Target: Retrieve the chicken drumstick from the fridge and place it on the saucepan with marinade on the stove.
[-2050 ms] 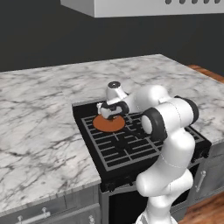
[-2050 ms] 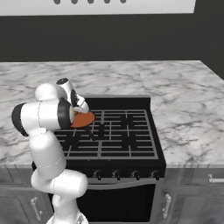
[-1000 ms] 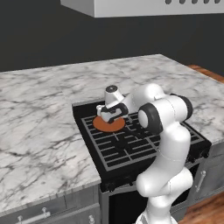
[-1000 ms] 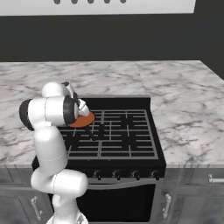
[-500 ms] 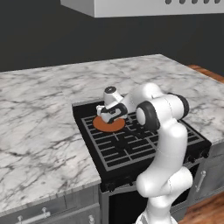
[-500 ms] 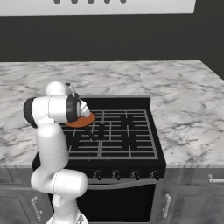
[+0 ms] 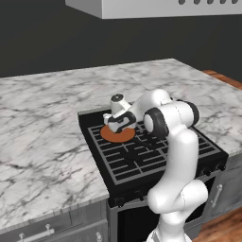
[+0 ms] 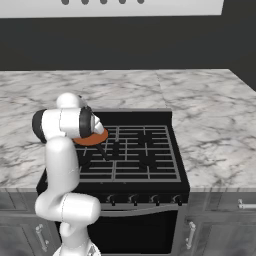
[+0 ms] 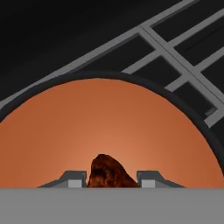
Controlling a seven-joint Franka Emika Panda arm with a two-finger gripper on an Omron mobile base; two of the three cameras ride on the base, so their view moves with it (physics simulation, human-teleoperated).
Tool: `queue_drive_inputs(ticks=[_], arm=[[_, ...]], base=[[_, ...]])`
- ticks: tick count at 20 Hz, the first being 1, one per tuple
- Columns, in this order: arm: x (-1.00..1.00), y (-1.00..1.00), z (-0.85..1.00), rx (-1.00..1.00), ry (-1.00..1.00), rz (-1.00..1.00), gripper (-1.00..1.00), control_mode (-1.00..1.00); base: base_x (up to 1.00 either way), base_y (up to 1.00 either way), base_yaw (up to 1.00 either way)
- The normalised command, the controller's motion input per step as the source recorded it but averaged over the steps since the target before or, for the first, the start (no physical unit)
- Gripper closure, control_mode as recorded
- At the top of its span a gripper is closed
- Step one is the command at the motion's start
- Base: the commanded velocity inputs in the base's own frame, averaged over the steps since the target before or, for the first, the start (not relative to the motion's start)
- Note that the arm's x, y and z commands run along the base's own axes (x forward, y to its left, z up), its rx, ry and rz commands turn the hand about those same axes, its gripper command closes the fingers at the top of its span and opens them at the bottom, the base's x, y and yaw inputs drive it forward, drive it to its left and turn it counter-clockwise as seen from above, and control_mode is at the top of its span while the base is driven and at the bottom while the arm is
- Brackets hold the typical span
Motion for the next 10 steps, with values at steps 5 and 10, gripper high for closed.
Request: queue_drive_inputs(ticks=[5, 10], arm=[[0.19, 0.02, -0.15, 0.00, 0.00, -0.05, 1.00, -1.00], [0.09, 0.00, -0.02, 0.00, 0.00, -0.05, -1.00, -1.00]], base=[[0.00, 0.00, 0.00], [0.00, 0.00, 0.00]])
